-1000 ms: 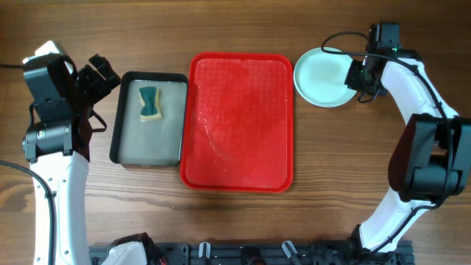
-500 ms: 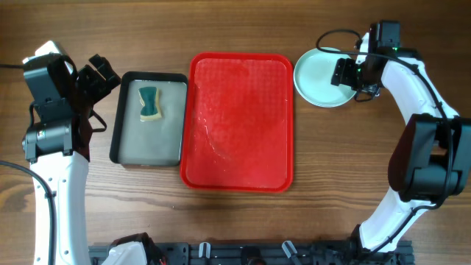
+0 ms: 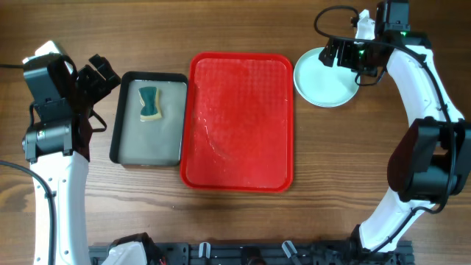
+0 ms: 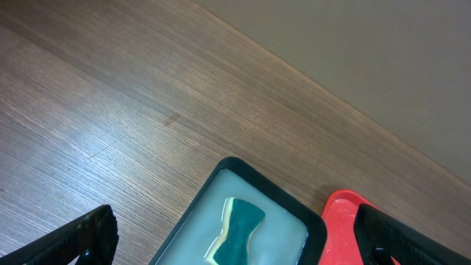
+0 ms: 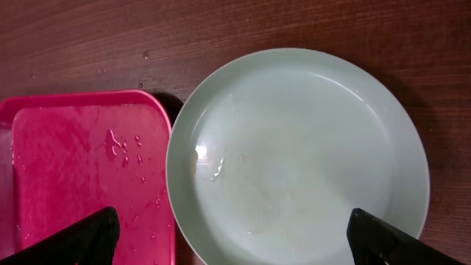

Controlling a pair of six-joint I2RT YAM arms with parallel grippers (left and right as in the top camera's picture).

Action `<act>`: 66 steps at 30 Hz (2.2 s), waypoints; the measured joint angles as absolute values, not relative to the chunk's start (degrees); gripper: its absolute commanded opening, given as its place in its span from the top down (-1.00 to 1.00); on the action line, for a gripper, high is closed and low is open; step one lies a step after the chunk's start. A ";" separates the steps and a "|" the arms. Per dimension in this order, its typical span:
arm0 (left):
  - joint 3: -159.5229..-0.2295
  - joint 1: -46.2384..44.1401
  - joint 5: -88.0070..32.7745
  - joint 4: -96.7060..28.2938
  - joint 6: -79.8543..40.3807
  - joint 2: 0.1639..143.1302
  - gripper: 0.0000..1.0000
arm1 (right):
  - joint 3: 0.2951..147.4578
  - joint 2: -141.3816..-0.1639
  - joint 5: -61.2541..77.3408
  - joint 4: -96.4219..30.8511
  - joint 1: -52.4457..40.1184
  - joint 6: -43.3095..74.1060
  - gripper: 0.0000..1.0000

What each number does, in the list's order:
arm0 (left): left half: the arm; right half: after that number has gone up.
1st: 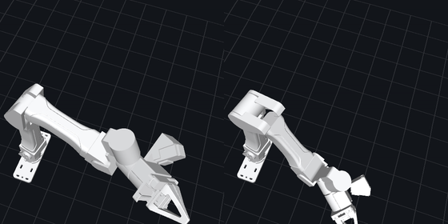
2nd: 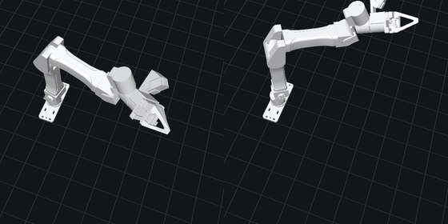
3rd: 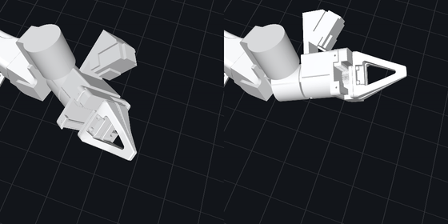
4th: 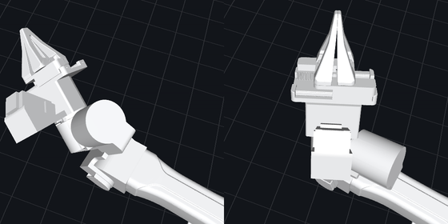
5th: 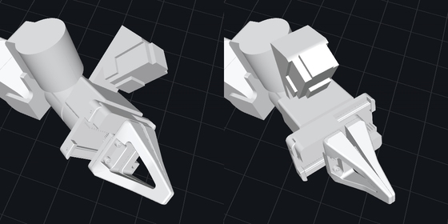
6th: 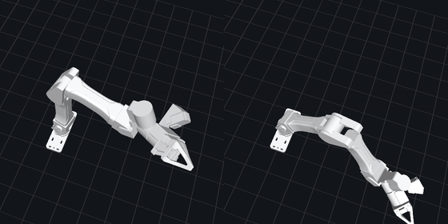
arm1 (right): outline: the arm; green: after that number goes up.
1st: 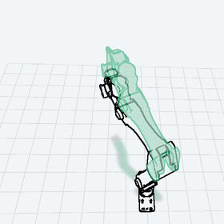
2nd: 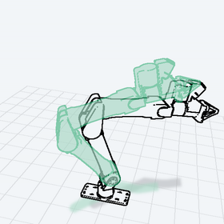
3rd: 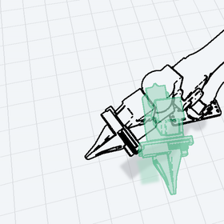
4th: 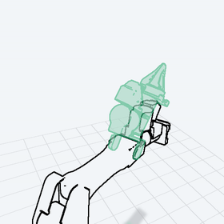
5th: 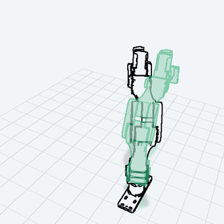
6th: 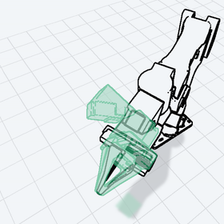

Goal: Clean dirty plates on tray and stack at the side
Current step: 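Open the right gripper and release the plate on the stack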

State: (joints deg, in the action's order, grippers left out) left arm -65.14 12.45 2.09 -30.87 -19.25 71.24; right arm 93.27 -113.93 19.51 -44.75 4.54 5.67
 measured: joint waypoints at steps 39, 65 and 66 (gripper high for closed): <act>-65.14 12.45 2.09 -30.89 -19.25 71.24 -1.00 | 93.27 -113.93 19.51 -41.06 4.54 5.67 -0.99; -65.14 12.45 2.09 -30.89 -19.25 71.24 -1.00 | 93.27 -113.93 19.51 -41.06 4.54 5.67 -0.99; -65.14 12.45 2.09 -30.89 -19.25 71.24 -1.00 | 93.27 -113.93 19.51 -41.04 4.54 5.67 -0.99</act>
State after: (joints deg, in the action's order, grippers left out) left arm -65.14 12.45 2.09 -30.89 -19.25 71.24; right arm 93.27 -113.93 19.51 -41.04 4.54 5.67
